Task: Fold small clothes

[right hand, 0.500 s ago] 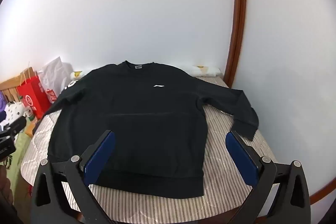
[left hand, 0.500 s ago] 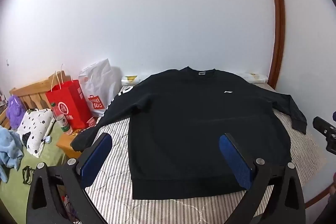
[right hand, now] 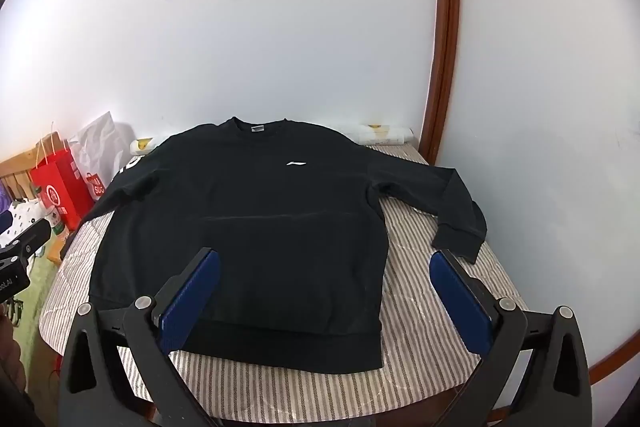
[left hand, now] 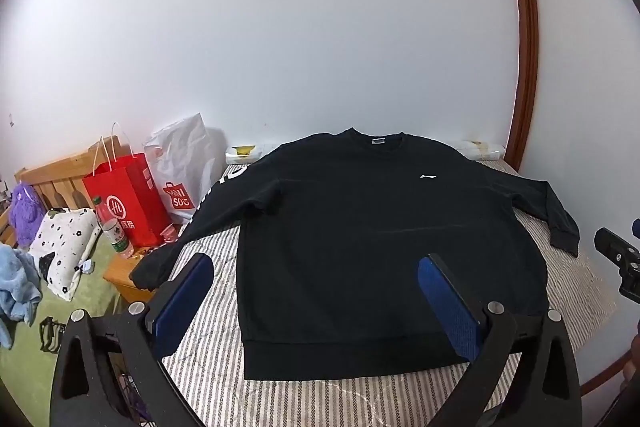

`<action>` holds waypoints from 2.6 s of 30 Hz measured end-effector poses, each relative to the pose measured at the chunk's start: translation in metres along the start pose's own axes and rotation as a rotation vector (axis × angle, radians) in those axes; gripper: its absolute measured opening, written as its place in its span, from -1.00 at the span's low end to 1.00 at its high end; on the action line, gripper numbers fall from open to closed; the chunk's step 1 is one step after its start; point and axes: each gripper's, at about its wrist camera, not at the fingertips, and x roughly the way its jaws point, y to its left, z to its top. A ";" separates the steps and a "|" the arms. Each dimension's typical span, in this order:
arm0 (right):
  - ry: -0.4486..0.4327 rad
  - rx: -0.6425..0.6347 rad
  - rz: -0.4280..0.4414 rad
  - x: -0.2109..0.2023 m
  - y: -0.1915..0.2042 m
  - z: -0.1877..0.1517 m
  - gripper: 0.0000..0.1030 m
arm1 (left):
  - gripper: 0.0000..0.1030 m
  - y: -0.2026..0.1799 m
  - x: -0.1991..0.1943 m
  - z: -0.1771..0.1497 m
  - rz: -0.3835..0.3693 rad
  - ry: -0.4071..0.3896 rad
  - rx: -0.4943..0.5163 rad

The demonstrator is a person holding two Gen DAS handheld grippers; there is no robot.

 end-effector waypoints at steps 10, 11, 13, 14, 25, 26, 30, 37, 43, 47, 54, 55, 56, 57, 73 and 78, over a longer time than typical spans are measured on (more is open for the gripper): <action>-0.002 -0.013 -0.006 -0.001 0.005 -0.004 0.99 | 1.00 -0.001 0.002 -0.005 -0.009 0.002 -0.009; -0.001 -0.015 -0.004 -0.001 0.005 -0.004 0.99 | 1.00 -0.001 0.002 -0.005 -0.011 0.002 -0.009; -0.003 -0.011 0.000 -0.002 0.004 -0.003 0.99 | 1.00 -0.002 0.003 -0.006 -0.008 -0.001 -0.007; -0.006 -0.008 0.000 -0.002 0.003 -0.003 0.99 | 1.00 -0.002 0.003 -0.006 -0.005 -0.002 -0.007; -0.008 0.012 0.015 -0.006 -0.001 -0.004 0.99 | 1.00 -0.002 0.002 -0.011 -0.008 -0.003 -0.015; -0.009 0.009 0.013 -0.006 -0.001 -0.004 0.99 | 1.00 -0.002 0.002 -0.011 -0.008 -0.002 -0.015; -0.010 0.009 0.001 -0.006 -0.001 -0.004 0.99 | 1.00 -0.001 0.001 -0.012 -0.009 -0.003 -0.019; -0.011 0.001 -0.006 -0.007 0.000 -0.004 0.99 | 1.00 0.001 0.001 -0.011 -0.008 -0.001 -0.022; -0.017 -0.005 -0.006 -0.009 0.001 -0.005 0.99 | 1.00 0.000 0.001 -0.010 -0.008 -0.002 -0.022; -0.022 -0.004 -0.002 -0.012 0.003 -0.006 0.99 | 1.00 0.001 0.001 -0.010 -0.007 -0.002 -0.023; -0.023 -0.015 -0.008 -0.013 0.005 -0.005 0.99 | 1.00 0.002 0.001 -0.009 -0.009 -0.001 -0.028; -0.023 -0.019 -0.012 -0.013 0.006 -0.005 0.99 | 1.00 0.002 0.001 -0.009 -0.008 0.000 -0.029; -0.024 -0.021 -0.015 -0.013 0.007 -0.005 0.99 | 1.00 0.003 0.001 -0.009 -0.008 0.000 -0.032; -0.025 -0.023 -0.018 -0.014 0.008 -0.005 0.99 | 1.00 0.003 0.001 -0.008 -0.007 0.000 -0.034; -0.032 -0.031 -0.014 -0.018 0.013 -0.006 0.99 | 1.00 0.013 0.001 -0.010 -0.007 -0.002 -0.049; -0.032 -0.031 -0.016 -0.018 0.013 -0.006 0.99 | 1.00 0.019 0.001 -0.011 -0.003 -0.003 -0.051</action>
